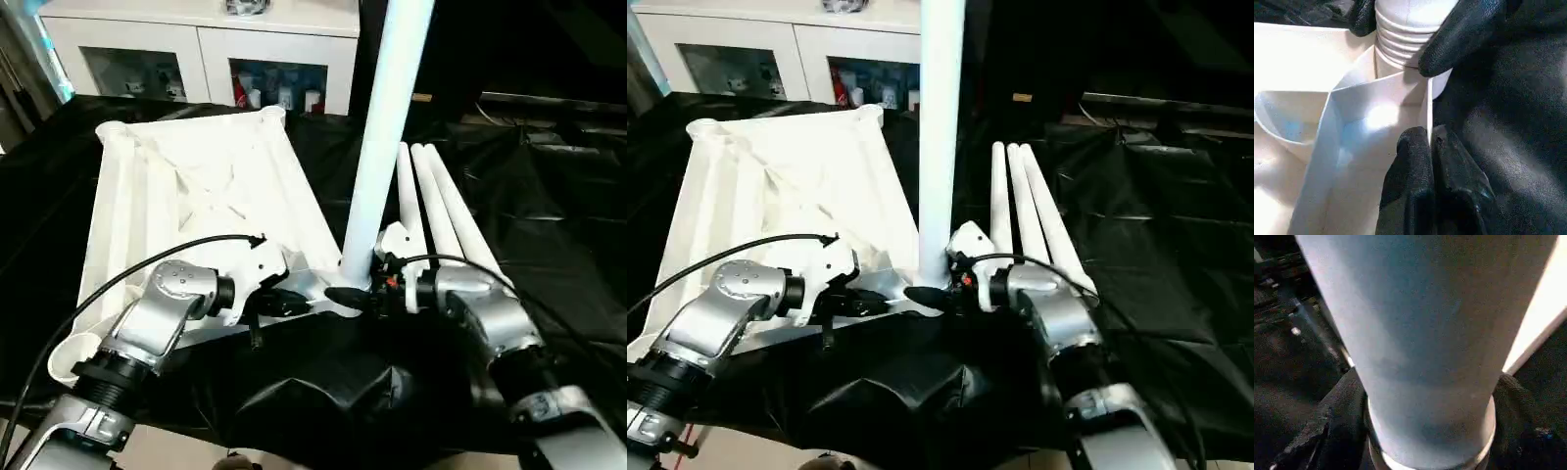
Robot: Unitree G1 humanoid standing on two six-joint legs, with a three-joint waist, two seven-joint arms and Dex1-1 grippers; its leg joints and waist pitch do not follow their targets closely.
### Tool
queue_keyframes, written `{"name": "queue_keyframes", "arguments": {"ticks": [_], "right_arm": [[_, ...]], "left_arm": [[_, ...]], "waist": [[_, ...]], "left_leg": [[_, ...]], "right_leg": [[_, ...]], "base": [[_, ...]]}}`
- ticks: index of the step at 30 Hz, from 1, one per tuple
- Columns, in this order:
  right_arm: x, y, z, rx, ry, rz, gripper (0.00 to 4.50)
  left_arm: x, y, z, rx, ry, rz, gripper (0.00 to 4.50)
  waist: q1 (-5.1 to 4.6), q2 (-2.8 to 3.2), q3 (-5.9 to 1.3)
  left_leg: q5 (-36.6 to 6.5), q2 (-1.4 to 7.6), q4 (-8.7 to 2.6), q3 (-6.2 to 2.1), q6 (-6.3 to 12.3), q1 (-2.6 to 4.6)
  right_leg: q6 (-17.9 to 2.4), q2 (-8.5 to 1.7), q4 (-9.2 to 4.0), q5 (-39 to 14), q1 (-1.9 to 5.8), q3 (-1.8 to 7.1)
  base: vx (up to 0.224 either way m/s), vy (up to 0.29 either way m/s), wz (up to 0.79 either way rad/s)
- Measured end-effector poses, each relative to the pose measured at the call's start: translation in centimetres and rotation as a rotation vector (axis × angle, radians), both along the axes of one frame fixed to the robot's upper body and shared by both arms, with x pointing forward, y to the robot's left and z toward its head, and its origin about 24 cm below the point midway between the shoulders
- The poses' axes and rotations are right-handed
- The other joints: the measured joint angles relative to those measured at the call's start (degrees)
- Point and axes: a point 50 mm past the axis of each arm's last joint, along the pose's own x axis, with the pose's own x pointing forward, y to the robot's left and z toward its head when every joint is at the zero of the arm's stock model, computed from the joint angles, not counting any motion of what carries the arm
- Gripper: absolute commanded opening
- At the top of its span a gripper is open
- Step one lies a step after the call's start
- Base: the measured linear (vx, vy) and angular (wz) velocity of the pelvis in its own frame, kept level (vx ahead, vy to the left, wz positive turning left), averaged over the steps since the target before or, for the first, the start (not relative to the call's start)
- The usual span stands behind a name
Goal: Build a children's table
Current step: Rotate leg to tighten
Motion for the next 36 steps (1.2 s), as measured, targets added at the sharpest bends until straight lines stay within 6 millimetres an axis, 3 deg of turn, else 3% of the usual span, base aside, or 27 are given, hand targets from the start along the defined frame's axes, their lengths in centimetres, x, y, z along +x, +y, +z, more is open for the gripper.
{"name": "queue_keyframes", "arguments": {"ticks": [4, 7, 13, 14, 16, 19, 21, 28, 36], "right_arm": [[1.9, 1.3, -0.4, 0.008, 0.01, -0.263, 2.76], [3.0, 1.6, -0.5, 0.01, 0.024, -0.44, 2.75], [3.9, 2.7, -0.4, -0.006, 0.003, -0.584, 2.75], [4.0, 2.8, -0.3, -0.003, -0.003, -0.584, 2.75], [4.0, 2.8, -0.3, 0.009, 0.003, -0.585, 3.45], [3.9, 2.9, -0.3, 0.032, 0.015, -0.563, 3.52], [3.9, 3.0, -0.3, 0.034, 0.011, -0.537, 3.9], [3.0, 2.5, -0.3, 0.035, -0.012, -0.314, 3.97], [1.2, 0.6, 0.0, 0.019, -0.013, -0.039, 3.97]], "left_arm": [[1.6, -1.5, -0.3, 0.005, -0.008, 0.139, 0.0], [2.6, -3.2, -0.3, 0.0, -0.021, 0.225, 0.0], [3.5, -4.0, -0.1, 0.007, -0.039, 0.3, 0.0], [3.5, -4.0, -0.1, 0.008, -0.041, 0.299, 0.0], [3.5, -4.0, -0.1, 0.008, -0.046, 0.29, 0.0], [3.4, -3.9, -0.1, 0.01, -0.051, 0.278, 0.0], [3.3, -3.5, -0.1, 0.015, -0.057, 0.264, 0.0], [2.3, -1.7, 0.0, 0.02, -0.069, 0.166, 0.0], [1.0, -0.4, 0.0, 0.014, -0.031, 0.025, 0.0]], "waist": [[-1.45, 0.0, 0.0], [-1.62, 0.01, 0.01], [-1.59, 0.03, 0.0], [-1.61, 0.03, 0.0], [-1.61, 0.03, 0.0], [-1.75, 0.02, 0.0], [-1.95, 0.02, 0.0], [-1.88, 0.03, 0.01], [-0.82, 0.08, 0.06]], "left_leg": [[0.0, -0.01, 0.18, 0.0, -0.05, 0.15], [0.0, -0.01, 0.17, 0.0, -0.06, 0.19], [0.0, 0.0, 0.12, -0.01, -0.06, 0.16], [0.0, -0.01, 0.1, -0.01, -0.05, 0.15], [0.0, -0.01, 0.09, -0.01, -0.04, 0.07], [0.0, 0.0, 0.09, -0.01, -0.04, 0.07], [0.0, 0.02, 0.09, -0.01, -0.04, 0.07], [0.0, 0.02, 0.06, 0.0, 0.0, -0.09], [0.0, 0.03, 0.12, 0.0, 0.02, -0.14]], "right_leg": [[-0.1, 0.0, 0.12, 0.1, 0.09, 0.05], [0.0, -0.01, 0.06, 0.1, 0.15, 0.05], [-0.1, 0.0, 0.04, 0.2, 0.12, 0.04], [-0.1, 0.0, 0.0, 0.2, 0.12, 0.04], [-0.1, 0.0, -0.04, 0.2, 0.09, 0.04], [-0.1, 0.0, -0.02, 0.2, 0.06, 0.03], [-0.1, 0.0, -0.01, 0.2, 0.05, 0.02], [-0.1, 0.0, -0.12, 0.2, -0.05, 0.0], [-0.1, -0.01, -0.11, 0.1, -0.04, -0.02]], "base": [[0.0, 0.0, 0.0], [0.0, 0.0, 0.0], [0.0, 0.0, 0.0], [0.0, 0.0, 0.0], [0.0, 0.0, 0.0], [0.0, 0.0, 0.0], [0.0, 0.0, 0.0], [0.0, 0.0, 0.0], [0.0, 0.0, 0.0]]}}
